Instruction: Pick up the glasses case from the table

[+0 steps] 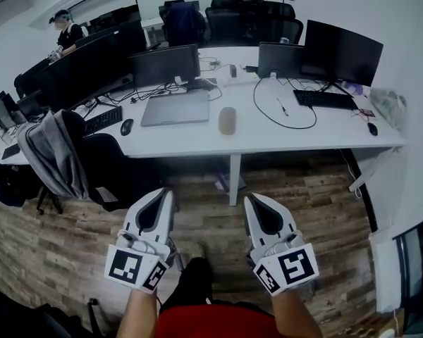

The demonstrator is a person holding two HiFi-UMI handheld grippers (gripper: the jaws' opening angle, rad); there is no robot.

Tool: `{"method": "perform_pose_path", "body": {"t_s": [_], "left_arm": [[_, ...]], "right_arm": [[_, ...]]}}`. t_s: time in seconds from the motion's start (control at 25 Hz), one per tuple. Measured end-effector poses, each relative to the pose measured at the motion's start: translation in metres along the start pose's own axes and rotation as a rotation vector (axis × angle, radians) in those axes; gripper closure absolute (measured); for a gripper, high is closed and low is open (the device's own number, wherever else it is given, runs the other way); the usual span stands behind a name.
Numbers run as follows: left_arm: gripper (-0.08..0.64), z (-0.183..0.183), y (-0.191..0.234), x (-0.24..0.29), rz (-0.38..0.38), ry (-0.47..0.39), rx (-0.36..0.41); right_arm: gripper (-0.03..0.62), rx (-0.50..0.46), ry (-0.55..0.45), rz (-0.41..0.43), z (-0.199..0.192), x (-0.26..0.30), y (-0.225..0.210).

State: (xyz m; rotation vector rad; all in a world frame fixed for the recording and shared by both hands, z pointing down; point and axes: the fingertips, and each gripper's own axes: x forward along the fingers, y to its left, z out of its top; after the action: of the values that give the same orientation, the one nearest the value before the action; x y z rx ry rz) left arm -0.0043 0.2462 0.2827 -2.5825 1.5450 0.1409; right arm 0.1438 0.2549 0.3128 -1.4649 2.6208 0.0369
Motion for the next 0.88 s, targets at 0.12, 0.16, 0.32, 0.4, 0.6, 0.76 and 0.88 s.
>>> {"method": "perform_pose_path", "body": {"t_s": [0.12, 0.16, 0.32, 0.4, 0.6, 0.76, 0.88], "left_arm": [[0.549, -0.010, 0.019, 0.023, -0.006, -0.013, 0.004], [0.549, -0.013, 0.027, 0.031, -0.007, -0.017, 0.005], [0.549, -0.022, 0.067, 0.075, -0.017, -0.042, 0.017], [0.549, -0.027, 0.090, 0.102, -0.029, -0.055, 0.015], [0.549, -0.057, 0.141, 0.162, -0.104, -0.014, -0.015], [0.549, -0.067, 0.184, 0.211, -0.126, -0.046, -0.027], [0.549, -0.078, 0.209, 0.243, -0.143, -0.047, -0.052]], "right_arm": [[0.588, -0.009, 0.020, -0.014, -0.014, 0.029, -0.009], [0.588, -0.014, 0.029, -0.019, -0.018, 0.041, -0.012], [0.588, -0.039, 0.053, -0.062, -0.030, 0.099, -0.029], [0.588, -0.054, 0.065, -0.087, -0.035, 0.134, -0.040], [0.588, -0.064, 0.106, -0.150, -0.059, 0.220, -0.069], [0.588, -0.077, 0.135, -0.218, -0.076, 0.277, -0.094], [0.587, -0.088, 0.160, -0.265, -0.089, 0.310, -0.113]]}}
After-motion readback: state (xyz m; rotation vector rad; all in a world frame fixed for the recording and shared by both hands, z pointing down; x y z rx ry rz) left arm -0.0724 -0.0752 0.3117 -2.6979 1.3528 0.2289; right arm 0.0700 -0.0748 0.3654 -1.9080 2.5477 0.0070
